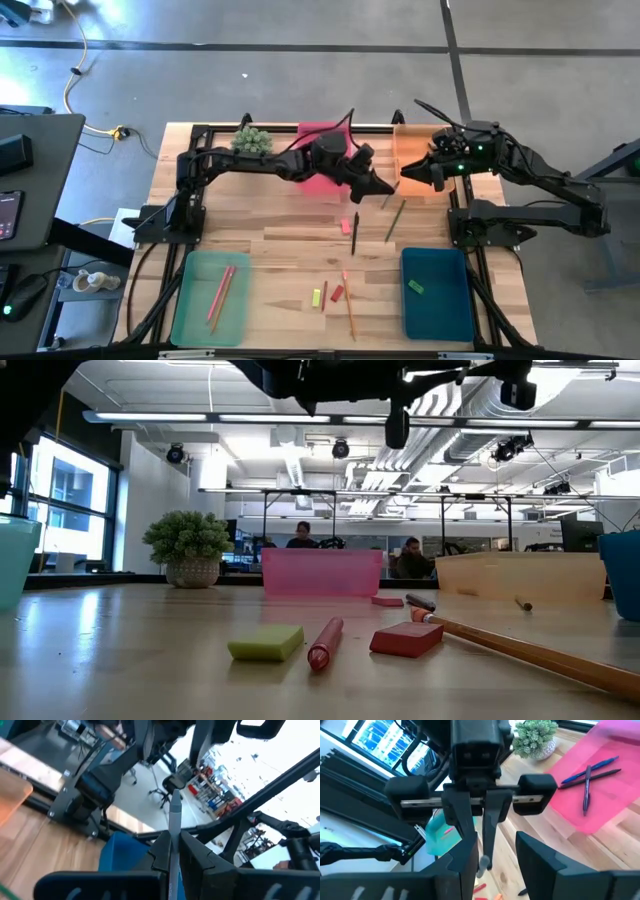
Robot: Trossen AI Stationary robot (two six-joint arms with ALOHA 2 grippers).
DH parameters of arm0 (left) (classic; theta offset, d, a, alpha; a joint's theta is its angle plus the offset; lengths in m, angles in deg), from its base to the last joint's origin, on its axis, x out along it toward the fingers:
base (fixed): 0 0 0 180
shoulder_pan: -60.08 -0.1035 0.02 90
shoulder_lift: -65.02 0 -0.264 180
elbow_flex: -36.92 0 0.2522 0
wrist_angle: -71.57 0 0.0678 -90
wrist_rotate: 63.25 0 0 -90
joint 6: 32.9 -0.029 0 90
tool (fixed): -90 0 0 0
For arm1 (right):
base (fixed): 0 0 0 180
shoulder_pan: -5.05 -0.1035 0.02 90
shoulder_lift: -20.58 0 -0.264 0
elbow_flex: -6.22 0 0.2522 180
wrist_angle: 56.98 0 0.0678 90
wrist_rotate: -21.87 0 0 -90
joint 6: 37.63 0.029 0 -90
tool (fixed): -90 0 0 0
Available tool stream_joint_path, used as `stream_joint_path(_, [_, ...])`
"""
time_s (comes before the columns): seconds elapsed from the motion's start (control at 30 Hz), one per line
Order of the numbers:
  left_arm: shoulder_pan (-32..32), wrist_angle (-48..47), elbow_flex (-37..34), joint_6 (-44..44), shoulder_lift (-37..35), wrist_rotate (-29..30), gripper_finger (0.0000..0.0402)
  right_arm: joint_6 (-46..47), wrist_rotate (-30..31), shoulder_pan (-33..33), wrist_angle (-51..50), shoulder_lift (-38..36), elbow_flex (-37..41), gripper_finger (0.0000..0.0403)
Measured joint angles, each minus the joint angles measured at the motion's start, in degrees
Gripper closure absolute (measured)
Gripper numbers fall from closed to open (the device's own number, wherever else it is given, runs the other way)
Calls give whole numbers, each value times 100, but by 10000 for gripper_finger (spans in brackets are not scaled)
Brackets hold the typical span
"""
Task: Sort crayons/erasers/pens/pencils in bins
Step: Put the gray crayon into the orange bin
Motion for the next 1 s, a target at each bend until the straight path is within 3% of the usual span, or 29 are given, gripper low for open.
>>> stream_joint_path(0.47, [-237, 511, 0, 191, 0, 99, 392, 35, 383, -1, 50, 100, -2, 277])
stream_joint_path(1.0, [-342, 544, -2, 169, 0, 131, 392, 56, 372, 0, 403, 581, -4, 284])
